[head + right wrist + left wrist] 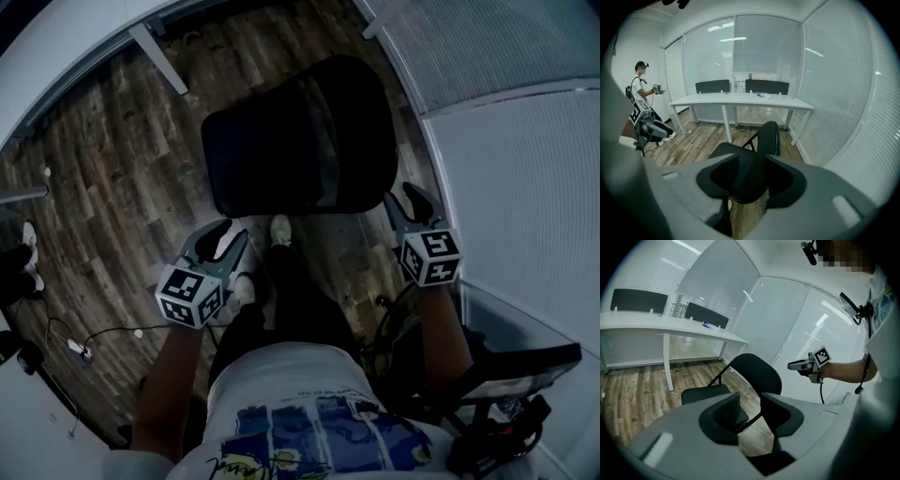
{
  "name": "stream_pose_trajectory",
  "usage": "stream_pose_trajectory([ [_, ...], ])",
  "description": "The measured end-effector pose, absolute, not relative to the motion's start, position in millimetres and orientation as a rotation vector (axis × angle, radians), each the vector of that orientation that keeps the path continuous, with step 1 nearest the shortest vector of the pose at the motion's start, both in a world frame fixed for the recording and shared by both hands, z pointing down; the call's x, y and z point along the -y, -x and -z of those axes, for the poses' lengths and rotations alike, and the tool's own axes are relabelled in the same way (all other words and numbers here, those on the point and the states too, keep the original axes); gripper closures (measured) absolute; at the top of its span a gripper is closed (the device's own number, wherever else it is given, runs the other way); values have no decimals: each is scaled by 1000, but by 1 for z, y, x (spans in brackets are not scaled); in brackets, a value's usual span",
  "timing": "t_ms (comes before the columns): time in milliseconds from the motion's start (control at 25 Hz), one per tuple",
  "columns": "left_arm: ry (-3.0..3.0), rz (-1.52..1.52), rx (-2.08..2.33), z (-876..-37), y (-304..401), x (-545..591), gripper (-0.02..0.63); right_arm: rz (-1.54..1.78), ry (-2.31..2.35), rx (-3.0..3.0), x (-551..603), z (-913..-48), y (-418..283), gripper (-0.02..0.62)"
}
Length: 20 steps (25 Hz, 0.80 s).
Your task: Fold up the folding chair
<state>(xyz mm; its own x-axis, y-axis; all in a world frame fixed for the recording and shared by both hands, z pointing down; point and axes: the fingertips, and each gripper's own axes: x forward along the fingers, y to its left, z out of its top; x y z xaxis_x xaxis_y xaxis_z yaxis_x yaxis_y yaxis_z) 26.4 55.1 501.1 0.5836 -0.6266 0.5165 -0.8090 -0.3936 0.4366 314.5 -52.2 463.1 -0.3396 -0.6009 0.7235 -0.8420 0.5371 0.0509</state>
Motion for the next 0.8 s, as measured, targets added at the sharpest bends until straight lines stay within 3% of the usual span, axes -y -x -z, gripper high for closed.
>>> stream_pose_trajectory([
  [800, -1900, -307, 1230, -632, -10, -24, 377, -672, -1227, 1972, 98, -551, -357, 382],
])
